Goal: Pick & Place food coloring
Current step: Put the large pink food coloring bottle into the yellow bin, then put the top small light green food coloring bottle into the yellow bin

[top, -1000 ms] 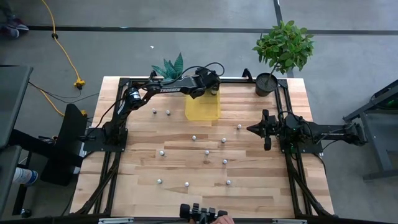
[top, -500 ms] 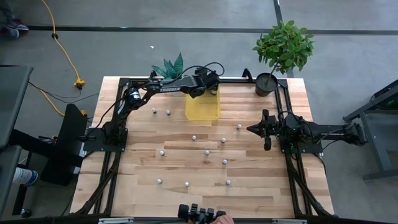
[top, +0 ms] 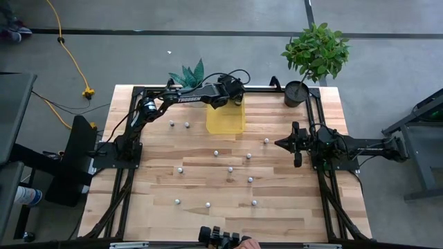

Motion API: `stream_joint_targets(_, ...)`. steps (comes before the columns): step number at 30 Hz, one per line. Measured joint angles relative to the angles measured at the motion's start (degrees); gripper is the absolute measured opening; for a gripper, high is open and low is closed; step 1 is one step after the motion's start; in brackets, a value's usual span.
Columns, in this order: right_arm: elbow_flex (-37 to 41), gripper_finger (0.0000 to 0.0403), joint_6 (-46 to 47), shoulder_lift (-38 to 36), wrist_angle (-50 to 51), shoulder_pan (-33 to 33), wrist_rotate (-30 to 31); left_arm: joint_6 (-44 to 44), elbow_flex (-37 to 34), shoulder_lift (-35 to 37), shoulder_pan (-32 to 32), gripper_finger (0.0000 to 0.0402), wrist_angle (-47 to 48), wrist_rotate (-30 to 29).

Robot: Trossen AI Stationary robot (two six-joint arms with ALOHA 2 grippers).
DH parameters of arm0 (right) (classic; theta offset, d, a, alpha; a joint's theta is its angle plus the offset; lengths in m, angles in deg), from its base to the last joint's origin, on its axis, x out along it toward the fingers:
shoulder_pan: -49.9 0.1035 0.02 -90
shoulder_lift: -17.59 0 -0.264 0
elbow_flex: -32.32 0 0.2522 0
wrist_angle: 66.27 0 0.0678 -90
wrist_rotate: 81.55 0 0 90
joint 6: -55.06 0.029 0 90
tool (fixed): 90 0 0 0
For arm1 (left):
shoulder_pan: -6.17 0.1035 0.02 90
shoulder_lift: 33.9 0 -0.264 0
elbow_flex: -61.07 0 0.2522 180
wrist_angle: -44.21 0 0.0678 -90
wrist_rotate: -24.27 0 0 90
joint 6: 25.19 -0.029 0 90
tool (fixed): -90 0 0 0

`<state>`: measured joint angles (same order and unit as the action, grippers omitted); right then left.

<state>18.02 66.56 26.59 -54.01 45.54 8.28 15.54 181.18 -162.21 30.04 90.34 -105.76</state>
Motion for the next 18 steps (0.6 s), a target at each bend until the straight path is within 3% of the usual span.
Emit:
stream_joint_targets(8,0.0,0.0,0.0,0.0,0.0,0.0,0.0,-1.0,0.0,1.4,0.1,0.0209,0.7,-0.1)
stream_joint_targets(18,0.0,0.0,0.0,0.0,0.0,0.0,0.0,-5.5,0.0,3.9,-0.6,0.0214,-1.5,0.2)
